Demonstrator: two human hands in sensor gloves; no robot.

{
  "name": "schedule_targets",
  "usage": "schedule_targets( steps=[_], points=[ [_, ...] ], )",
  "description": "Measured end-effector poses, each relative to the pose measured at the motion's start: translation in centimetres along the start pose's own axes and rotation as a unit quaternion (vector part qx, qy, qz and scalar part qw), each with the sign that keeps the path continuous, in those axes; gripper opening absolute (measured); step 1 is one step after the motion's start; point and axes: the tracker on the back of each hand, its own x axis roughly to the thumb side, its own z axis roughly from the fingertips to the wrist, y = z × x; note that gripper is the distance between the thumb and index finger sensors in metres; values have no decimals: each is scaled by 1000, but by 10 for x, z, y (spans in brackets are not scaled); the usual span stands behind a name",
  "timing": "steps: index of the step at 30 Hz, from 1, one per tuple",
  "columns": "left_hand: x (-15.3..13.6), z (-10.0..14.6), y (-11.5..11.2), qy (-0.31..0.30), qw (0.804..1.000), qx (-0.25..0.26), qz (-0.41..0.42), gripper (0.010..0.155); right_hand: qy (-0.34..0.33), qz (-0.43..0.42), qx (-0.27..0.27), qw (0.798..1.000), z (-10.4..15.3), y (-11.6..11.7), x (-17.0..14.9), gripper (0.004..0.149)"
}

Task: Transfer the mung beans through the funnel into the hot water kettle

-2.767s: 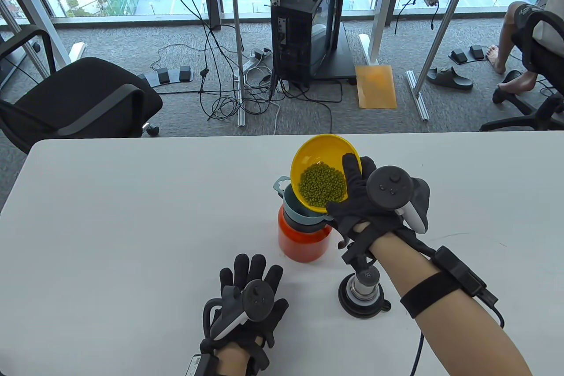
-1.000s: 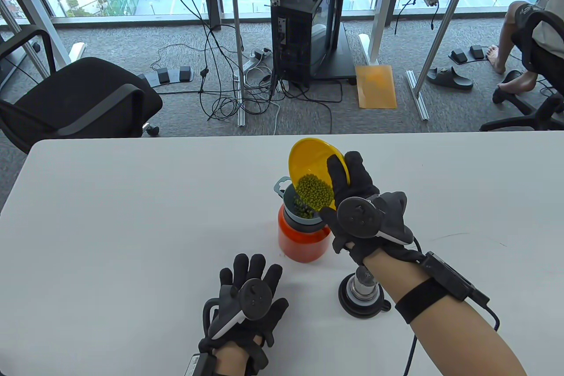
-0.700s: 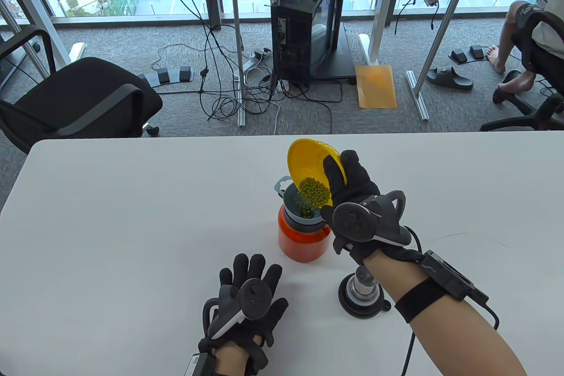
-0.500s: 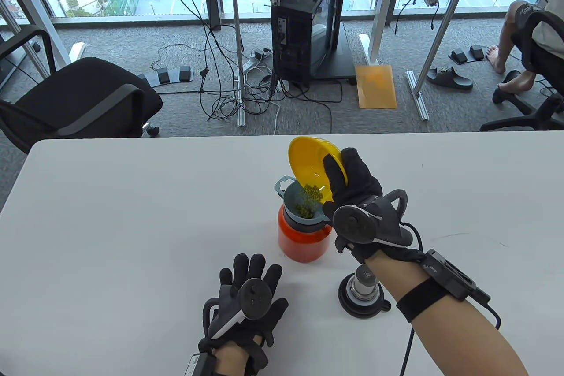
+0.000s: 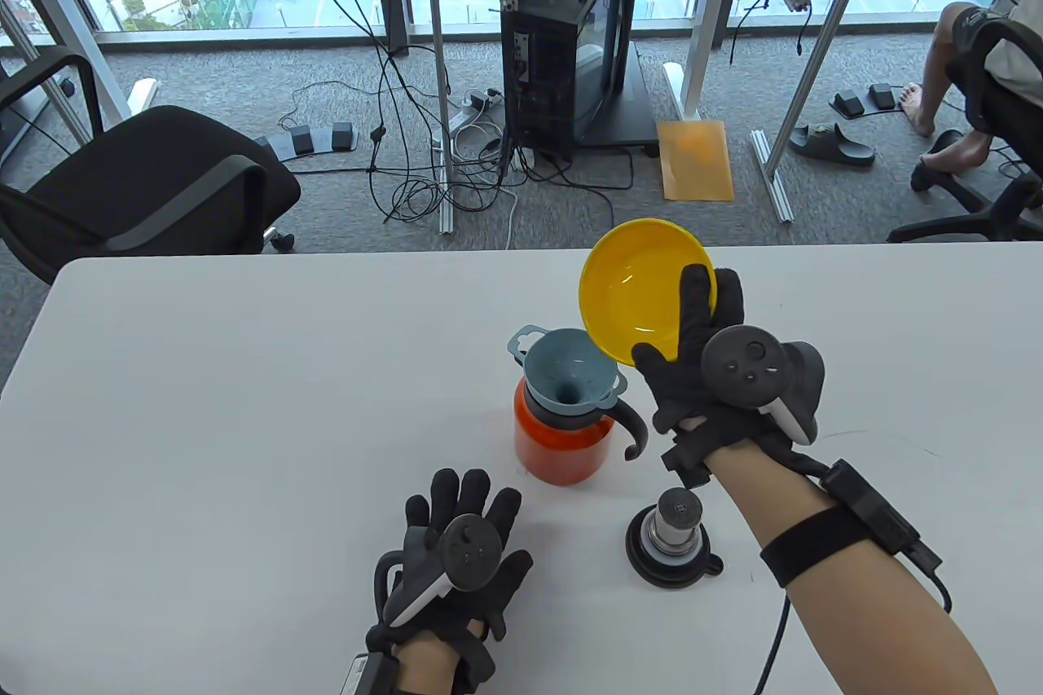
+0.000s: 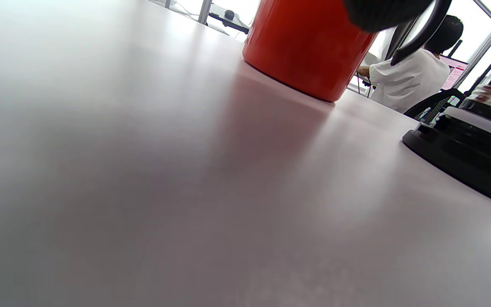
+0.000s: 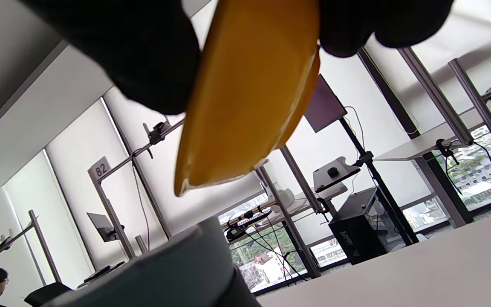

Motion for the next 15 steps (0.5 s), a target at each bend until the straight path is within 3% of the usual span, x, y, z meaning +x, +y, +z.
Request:
schedule_targets(
  steps=[7, 15],
  points=[
    [1, 0, 0, -1, 1000, -1, 0, 78, 93, -27, 7, 995, 14, -2, -62, 95],
    [2, 0, 0, -2, 1000, -5, -2, 78, 161, -38, 49, 985, 44, 17, -119, 94]
  ],
)
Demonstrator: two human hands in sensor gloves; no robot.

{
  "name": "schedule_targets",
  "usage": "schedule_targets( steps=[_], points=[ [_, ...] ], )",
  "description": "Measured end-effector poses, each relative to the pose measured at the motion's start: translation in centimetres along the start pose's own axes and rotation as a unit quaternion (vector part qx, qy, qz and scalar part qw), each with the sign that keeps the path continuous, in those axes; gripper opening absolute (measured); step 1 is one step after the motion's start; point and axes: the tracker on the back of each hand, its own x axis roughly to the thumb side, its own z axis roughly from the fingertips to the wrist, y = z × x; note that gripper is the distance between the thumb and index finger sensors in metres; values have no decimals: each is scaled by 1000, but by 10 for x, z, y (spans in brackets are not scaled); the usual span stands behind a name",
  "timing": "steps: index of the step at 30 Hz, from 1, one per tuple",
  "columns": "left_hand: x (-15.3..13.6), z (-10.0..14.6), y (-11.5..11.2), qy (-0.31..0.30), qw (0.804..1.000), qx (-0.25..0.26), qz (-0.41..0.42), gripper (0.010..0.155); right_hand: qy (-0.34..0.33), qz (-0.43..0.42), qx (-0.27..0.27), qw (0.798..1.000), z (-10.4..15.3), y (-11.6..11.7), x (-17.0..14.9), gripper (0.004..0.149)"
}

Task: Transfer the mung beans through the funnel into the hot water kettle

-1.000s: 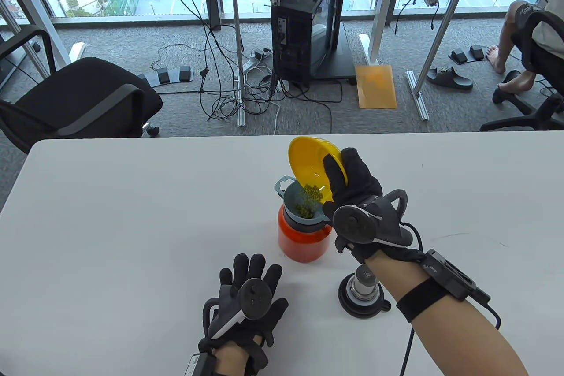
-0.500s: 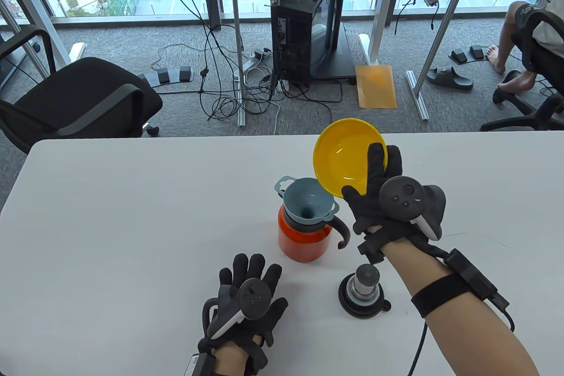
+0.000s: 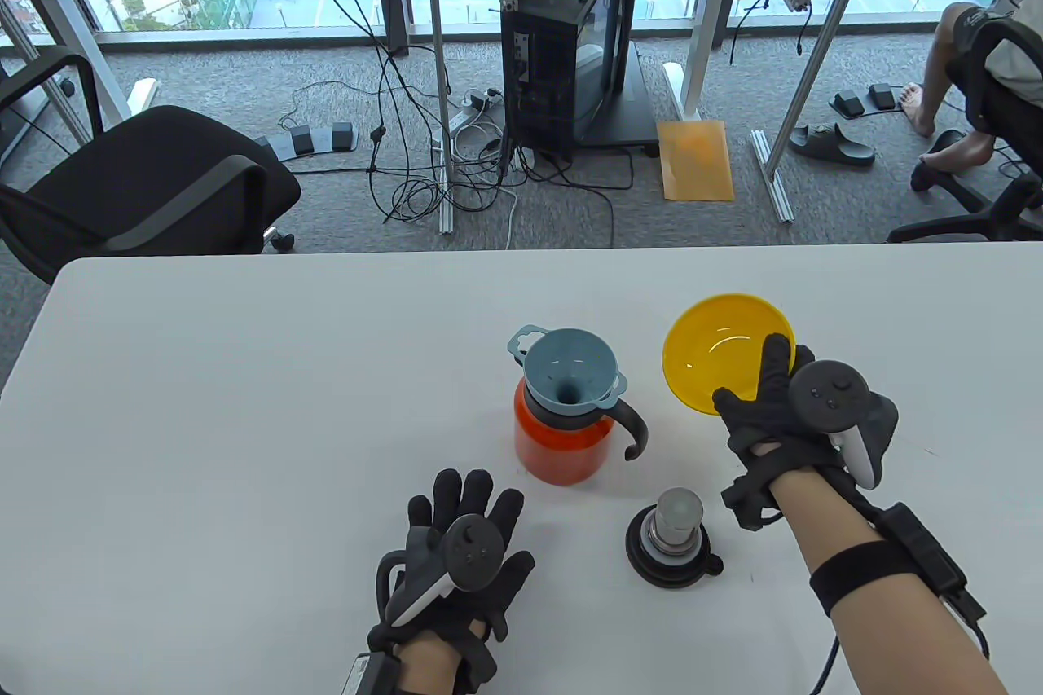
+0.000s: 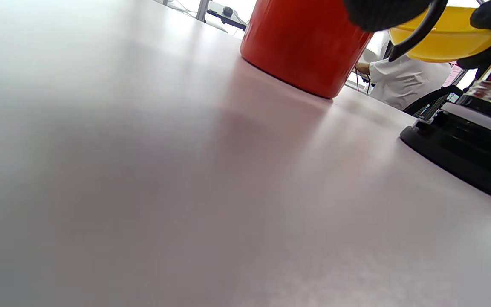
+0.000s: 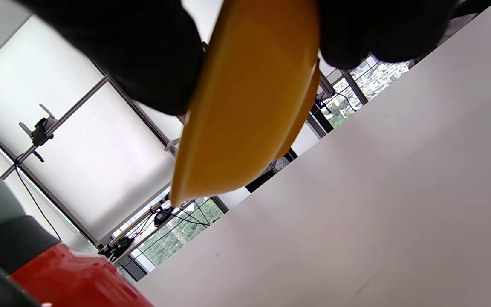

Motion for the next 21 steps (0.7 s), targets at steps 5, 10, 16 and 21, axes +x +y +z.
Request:
schedule_targets(
  steps=[5, 10, 16, 21],
  points=[
    [1, 0, 0, 0, 1000, -1, -2, 78, 35, 3, 14, 999, 8, 11, -30, 93],
    [2, 0, -1, -1, 1000, -2, -3, 78, 61, 8, 34, 998, 16, 20, -53, 93],
    [2, 0, -1, -1, 1000, -2, -4, 78, 76, -11, 42, 996, 21, 26, -68, 92],
    [2, 1, -1, -1, 1000, -2, -4, 77, 132, 6, 104, 986, 21, 29, -77, 89]
  ],
)
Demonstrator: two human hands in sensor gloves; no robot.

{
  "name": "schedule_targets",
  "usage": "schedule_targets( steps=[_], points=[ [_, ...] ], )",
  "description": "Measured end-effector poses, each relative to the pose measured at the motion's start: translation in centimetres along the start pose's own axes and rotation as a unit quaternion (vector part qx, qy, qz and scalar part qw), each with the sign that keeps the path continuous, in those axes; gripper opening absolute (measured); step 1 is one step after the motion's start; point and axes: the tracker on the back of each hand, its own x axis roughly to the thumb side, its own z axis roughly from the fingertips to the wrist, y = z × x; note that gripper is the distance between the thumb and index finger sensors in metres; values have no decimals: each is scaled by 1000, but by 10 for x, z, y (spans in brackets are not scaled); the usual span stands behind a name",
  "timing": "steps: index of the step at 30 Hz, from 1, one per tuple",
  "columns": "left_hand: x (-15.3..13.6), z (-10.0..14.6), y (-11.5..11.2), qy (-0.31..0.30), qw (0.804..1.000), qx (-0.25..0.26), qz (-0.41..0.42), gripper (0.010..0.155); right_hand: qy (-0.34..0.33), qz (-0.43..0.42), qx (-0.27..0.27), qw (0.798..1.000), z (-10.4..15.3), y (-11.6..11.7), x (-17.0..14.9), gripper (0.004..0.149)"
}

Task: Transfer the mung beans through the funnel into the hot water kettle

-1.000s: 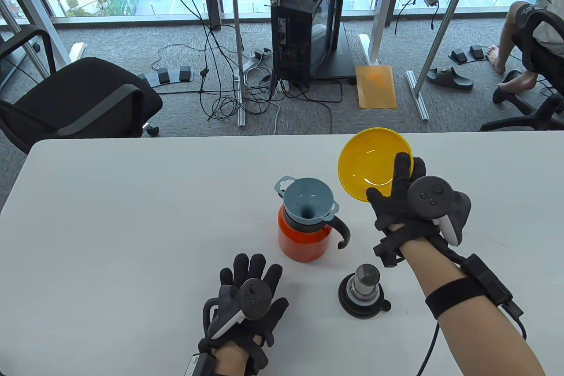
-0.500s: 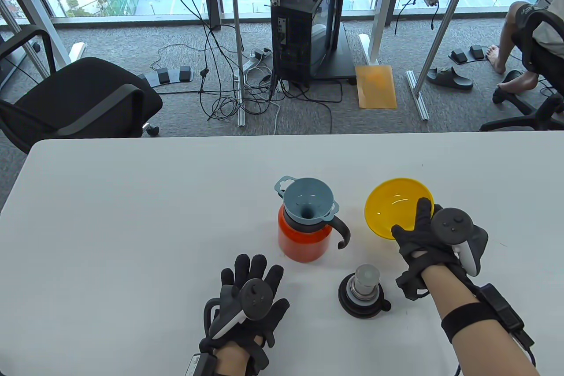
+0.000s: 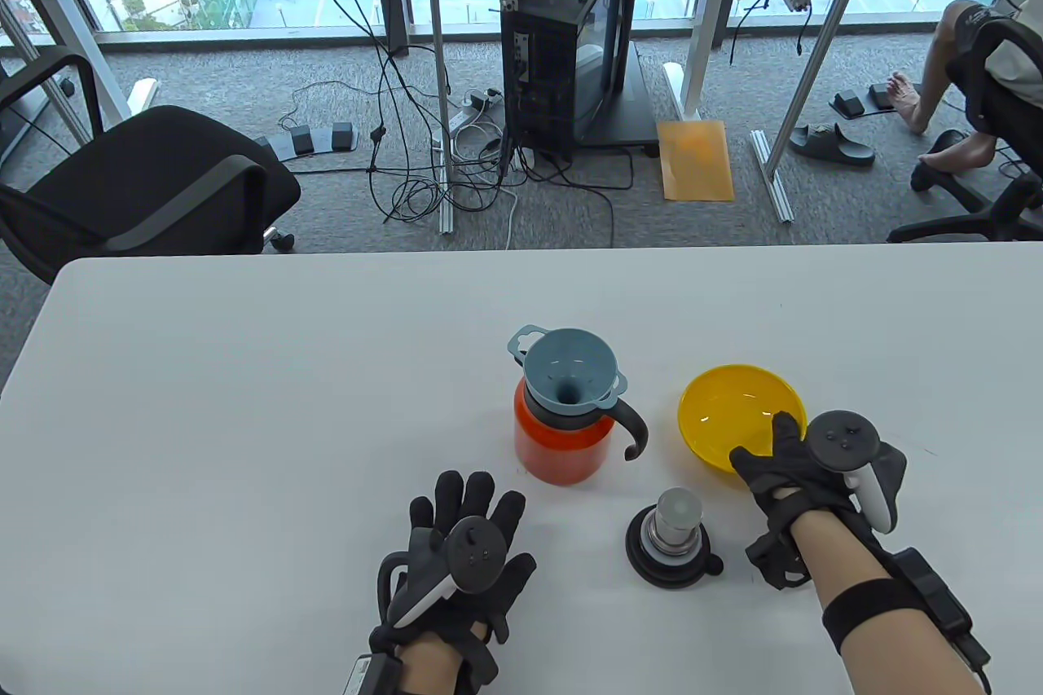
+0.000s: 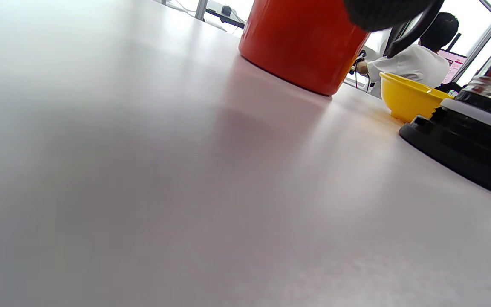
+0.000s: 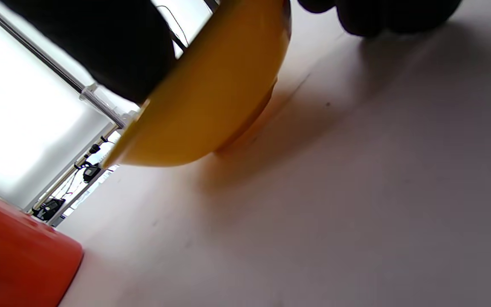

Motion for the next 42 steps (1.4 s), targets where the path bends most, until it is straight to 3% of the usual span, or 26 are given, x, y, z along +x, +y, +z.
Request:
schedule_targets(
  steps=[9, 21, 33, 42],
  points=[
    [-1, 1, 0, 0, 1000, 1, 2, 77, -36, -15, -24, 999, 3, -13, 13, 88],
    [-1, 1, 0, -2, 1000, -1, 6, 77, -181, 0, -22, 983, 24, -29, 110, 87],
    [-1, 1, 0, -8, 1000, -2, 11, 77, -289, 51, 31, 955, 51, 6, 202, 86],
    [0, 0, 0, -11, 1000, -5, 11, 77, -310, 82, 41, 947, 48, 36, 222, 71]
  ],
)
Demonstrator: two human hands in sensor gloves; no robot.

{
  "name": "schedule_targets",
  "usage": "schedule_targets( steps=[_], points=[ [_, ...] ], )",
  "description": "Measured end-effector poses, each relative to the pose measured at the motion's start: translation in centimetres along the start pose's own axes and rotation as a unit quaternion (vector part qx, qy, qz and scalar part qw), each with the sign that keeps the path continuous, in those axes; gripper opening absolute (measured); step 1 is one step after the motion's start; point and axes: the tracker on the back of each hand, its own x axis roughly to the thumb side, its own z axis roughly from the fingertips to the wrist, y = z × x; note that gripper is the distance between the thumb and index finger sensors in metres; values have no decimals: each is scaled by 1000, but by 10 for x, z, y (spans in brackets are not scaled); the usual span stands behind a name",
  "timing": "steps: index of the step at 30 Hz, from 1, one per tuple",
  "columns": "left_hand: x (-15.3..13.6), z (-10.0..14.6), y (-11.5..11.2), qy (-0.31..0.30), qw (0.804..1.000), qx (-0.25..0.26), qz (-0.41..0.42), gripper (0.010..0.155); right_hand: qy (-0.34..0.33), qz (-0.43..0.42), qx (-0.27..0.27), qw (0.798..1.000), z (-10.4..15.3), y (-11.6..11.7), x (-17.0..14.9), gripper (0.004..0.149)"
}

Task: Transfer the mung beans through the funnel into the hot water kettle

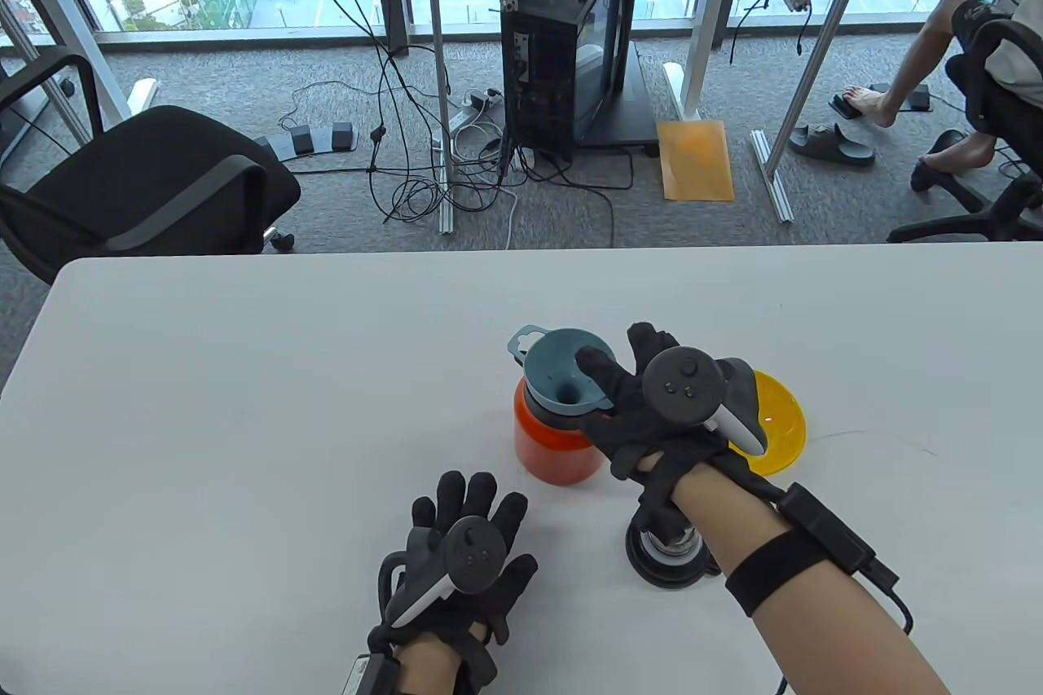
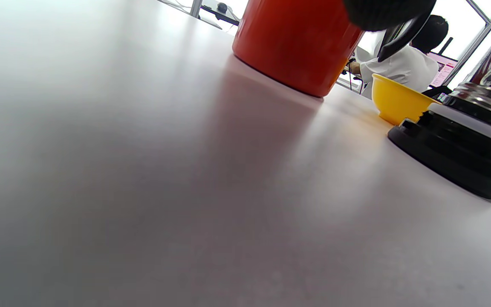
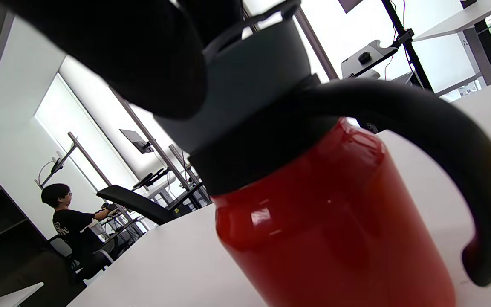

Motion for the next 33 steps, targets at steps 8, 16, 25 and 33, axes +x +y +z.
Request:
schedule_targets(
  steps=[8, 16, 25, 33],
  points=[
    [1, 0, 0, -2, 1000, -1, 1, 77, -6, 13, -30, 999, -6, 10, 2, 43],
    [0, 0, 0, -1, 1000, -2, 5, 77, -35, -23, -74, 996, 0, -14, 7, 42],
    [-1, 1, 1, -1, 1000, -1, 8, 77, -2, -84, -165, 983, 23, -76, -24, 45],
    [-2, 1, 1, 0, 1000, -2, 9, 77, 93, -102, -201, 970, 49, -94, -96, 45]
  ],
)
